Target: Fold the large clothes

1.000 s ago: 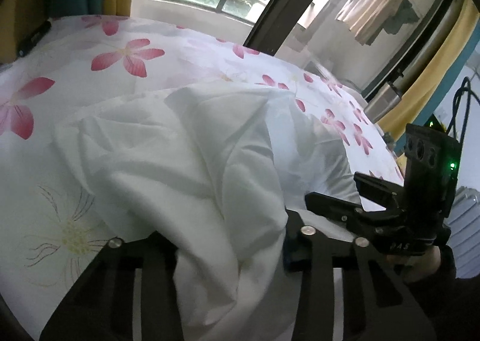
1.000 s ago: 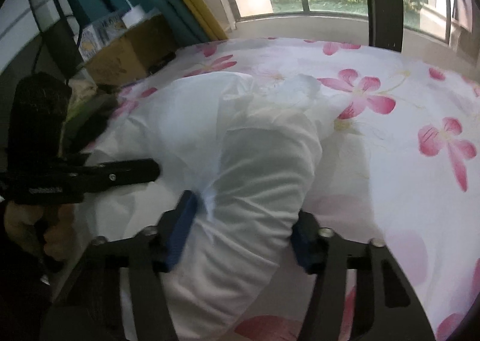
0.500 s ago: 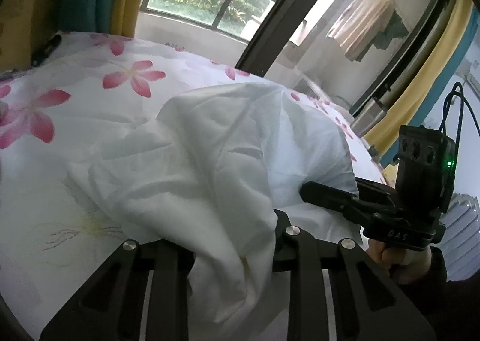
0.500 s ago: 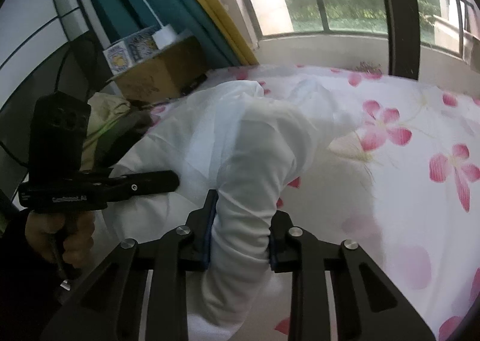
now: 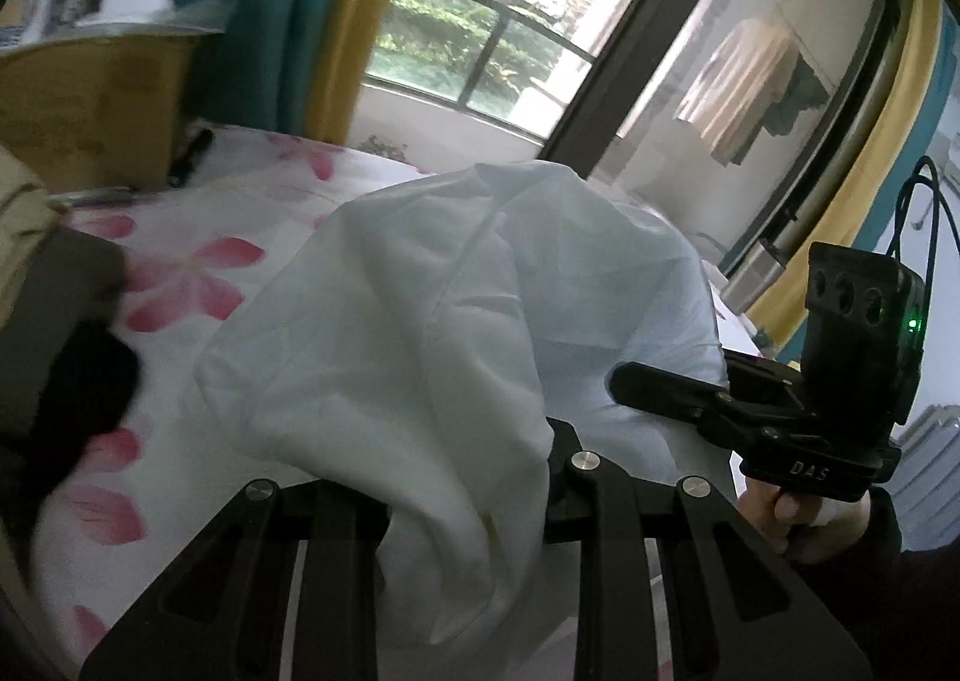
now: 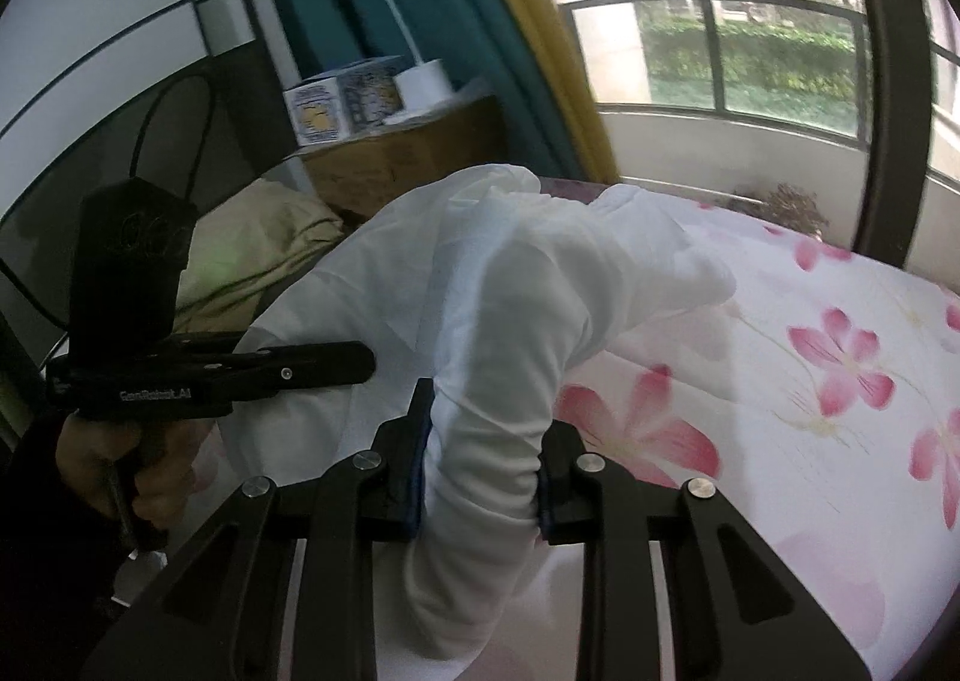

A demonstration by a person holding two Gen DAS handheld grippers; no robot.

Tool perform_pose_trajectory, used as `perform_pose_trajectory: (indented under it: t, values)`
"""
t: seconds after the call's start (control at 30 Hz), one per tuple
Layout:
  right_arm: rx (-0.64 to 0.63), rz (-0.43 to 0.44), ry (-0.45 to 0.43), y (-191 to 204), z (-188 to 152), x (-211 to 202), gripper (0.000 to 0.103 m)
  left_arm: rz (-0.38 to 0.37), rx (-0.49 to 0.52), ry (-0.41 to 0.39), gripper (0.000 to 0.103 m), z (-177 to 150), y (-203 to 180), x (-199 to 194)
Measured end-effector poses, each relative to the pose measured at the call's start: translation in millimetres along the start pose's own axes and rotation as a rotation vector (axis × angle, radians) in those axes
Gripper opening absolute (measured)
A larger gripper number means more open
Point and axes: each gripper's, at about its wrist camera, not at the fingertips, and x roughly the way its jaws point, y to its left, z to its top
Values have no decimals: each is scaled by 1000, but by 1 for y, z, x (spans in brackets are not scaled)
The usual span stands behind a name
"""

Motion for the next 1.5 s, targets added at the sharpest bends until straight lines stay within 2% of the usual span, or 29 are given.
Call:
perform_pose_trajectory:
  t: [0.23,0.43,0.5,0.53,0.7,0.8,0.97,1.13,1.2,1.27,1.33,1.43,1.5]
  values:
    - [-10,59,14,25,5,26,27,86,11,-10,27,-2,28,-27]
    - [24,109,72,37,-7,62,27,161,22,22,27,-5,58,-28]
    - [25,96,101,38,-13,74,28,180,24,54,28,-8,65,-22]
    - [27,79,122,38,-17,81,31,184,17,67,29,-10,69,-19]
    - [65,30,145,27,-23,84,46,188,-44,87,46,-14,85,-13]
    - [91,20,162,22,-23,79,55,213,-55,92,48,-11,84,-19]
    - [102,-24,170,22,-16,70,58,329,20,14,48,4,60,-54]
    - [105,-64,149,20,-10,54,58,374,0,-43,48,14,56,-80]
    - [93,-90,133,19,-6,47,59,366,-1,-79,48,18,50,-87]
    - [77,-115,120,19,-4,41,59,297,-36,-123,48,24,49,-95]
    - [57,-152,113,18,-3,39,60,262,-50,-161,48,29,45,-98]
    - [11,-220,132,19,-6,45,60,244,-24,-151,48,34,35,-86]
    - [-18,-238,151,20,-10,50,61,244,-3,-112,48,32,33,-73]
